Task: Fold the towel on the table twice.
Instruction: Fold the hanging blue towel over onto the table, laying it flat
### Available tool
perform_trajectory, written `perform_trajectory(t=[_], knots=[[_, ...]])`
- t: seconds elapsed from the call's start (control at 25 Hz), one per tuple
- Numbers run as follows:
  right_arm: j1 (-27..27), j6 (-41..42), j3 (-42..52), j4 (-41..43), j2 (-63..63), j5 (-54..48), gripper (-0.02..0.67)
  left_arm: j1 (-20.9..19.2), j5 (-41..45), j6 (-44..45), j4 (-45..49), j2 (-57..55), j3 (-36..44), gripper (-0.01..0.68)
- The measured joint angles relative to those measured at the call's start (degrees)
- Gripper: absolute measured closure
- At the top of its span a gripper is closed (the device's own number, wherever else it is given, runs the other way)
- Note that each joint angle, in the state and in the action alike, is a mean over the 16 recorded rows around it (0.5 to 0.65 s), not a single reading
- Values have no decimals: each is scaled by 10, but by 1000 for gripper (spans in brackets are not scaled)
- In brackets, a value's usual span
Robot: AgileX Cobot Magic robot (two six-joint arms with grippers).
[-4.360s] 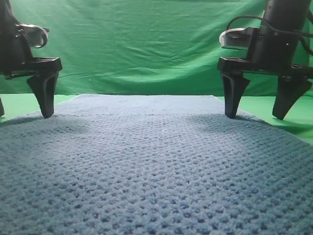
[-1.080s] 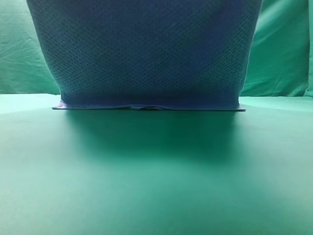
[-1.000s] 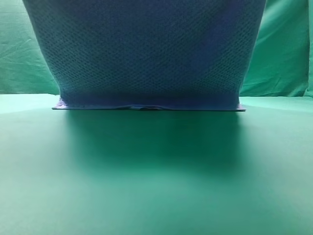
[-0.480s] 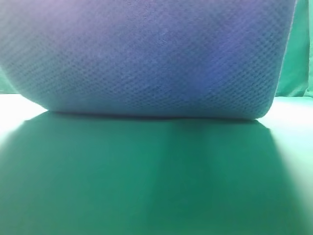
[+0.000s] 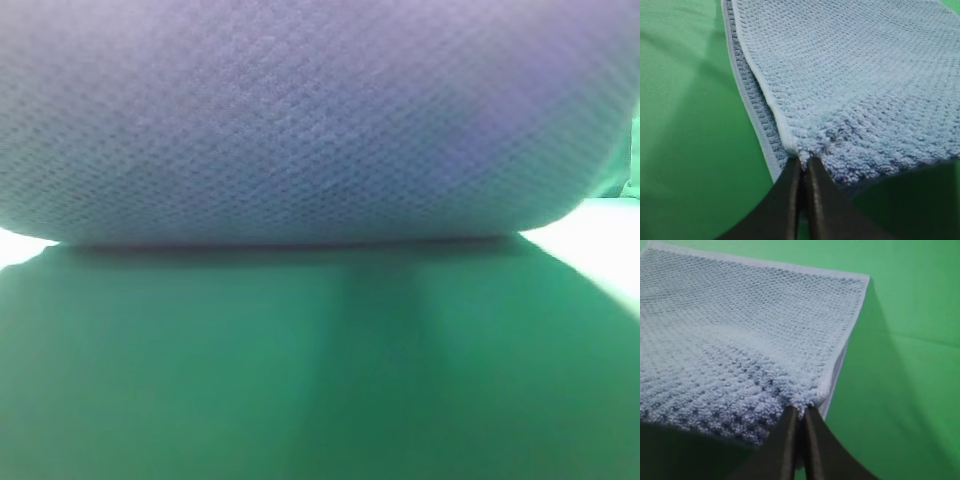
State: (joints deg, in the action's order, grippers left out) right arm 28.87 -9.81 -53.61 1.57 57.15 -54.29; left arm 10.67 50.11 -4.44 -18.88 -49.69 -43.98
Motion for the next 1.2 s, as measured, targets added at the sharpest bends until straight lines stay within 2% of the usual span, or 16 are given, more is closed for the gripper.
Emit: perform_trajectory(t=[0.32,0.6,0.92,1.2], knots=[[1,-12,63,-15,-50,-5,649,1,18,15,-13,10,11,673],[1,-15,78,-12,-10,33,649,1,-29,26,-13,-49,11,673],[-5,-6,35,8,111,89,649,1,-117,33,-7,-170,-9,673],[-34,22,-42,17,231,119,649,1,-169,37,5,-292,-76,673]])
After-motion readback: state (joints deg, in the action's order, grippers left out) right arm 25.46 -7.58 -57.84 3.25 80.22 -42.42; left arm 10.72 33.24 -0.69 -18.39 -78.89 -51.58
